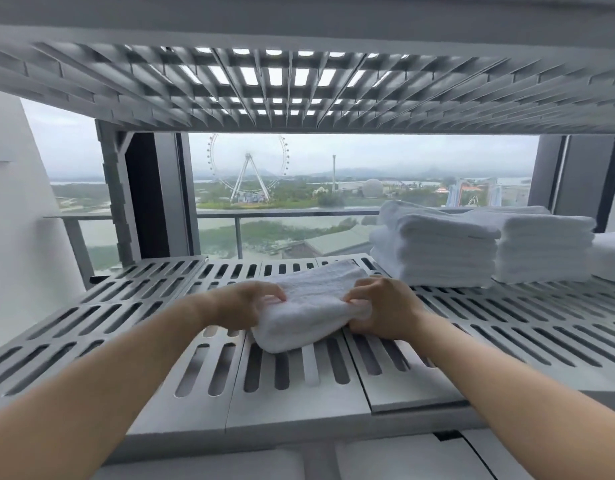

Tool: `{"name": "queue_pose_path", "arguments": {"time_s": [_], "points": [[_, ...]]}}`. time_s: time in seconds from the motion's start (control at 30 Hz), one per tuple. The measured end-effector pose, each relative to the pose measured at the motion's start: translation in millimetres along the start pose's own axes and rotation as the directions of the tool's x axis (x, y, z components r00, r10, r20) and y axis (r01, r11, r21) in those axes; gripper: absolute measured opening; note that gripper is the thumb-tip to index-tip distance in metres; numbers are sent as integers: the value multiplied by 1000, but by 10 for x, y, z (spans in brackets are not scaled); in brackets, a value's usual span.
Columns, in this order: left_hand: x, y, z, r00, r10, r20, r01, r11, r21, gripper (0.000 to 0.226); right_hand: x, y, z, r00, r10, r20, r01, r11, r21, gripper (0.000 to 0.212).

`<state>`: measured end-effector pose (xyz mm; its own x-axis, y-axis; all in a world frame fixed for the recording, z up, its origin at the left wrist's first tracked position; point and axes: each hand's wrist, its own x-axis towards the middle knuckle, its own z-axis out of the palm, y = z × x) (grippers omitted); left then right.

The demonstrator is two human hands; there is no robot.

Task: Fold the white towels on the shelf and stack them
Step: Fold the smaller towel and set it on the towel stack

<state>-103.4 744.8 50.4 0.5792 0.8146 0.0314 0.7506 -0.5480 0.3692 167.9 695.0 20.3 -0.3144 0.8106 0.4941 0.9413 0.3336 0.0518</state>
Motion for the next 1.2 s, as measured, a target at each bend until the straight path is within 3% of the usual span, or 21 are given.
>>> {"name": "queue_pose_path", "arguments": {"time_s": [0.07, 0.13, 0.2, 0.3, 0.47, 0.7, 0.77, 0.93, 1.0, 1.07, 1.13, 1.2], "points": [[-11, 101, -73, 997, 0, 81, 16, 980, -198, 44, -13, -80, -47, 999, -50, -10, 51, 996, 77, 28], [-5, 182, -48, 989, 87, 119, -59, 974, -220, 51, 21, -155, -87, 995, -96, 21, 93, 989, 116, 32], [17, 193, 51, 991, 87, 106, -85, 996, -26, 53, 71, -183, -121, 994, -84, 69, 74, 988, 136, 38], [6, 128, 203, 994, 100, -40, -84, 953, 290, 79, 87, -114, -162, 992, -70, 100, 58, 991, 121, 32], [-44, 38, 379, 991, 129, -43, -101, 909, 405, 85, -18, -11, -119, 969, -91, 229, 106, 993, -53, 48], [-11, 33, 322, 993, 119, 17, -115, 892, 437, 89, -143, -57, -11, 945, -28, 326, 46, 998, -46, 79], [-10, 55, 311, 988, 157, 6, -142, 876, 462, 90, -98, -132, -19, 949, 19, 315, -5, 999, -46, 75], [-31, 150, 270, 972, 220, -81, -151, 852, 501, 76, -81, -313, -24, 973, 148, 175, -125, 982, -139, 36], [-28, 205, 280, 940, 275, -202, -120, 820, 559, 65, -63, -408, 0, 977, 187, 105, -168, 972, -166, 39], [-24, 223, 299, 902, 328, -282, -115, 810, 575, 56, -14, -515, 85, 982, 169, 88, -151, 972, -181, 55], [-34, 198, 303, 881, 358, -311, -127, 809, 573, 52, 47, -604, 158, 982, 157, 108, -136, 975, -178, 66], [-50, 158, 291, 872, 378, -310, -142, 803, 578, 51, 102, -611, 162, 979, 166, 122, -148, 979, -140, 60]]}}
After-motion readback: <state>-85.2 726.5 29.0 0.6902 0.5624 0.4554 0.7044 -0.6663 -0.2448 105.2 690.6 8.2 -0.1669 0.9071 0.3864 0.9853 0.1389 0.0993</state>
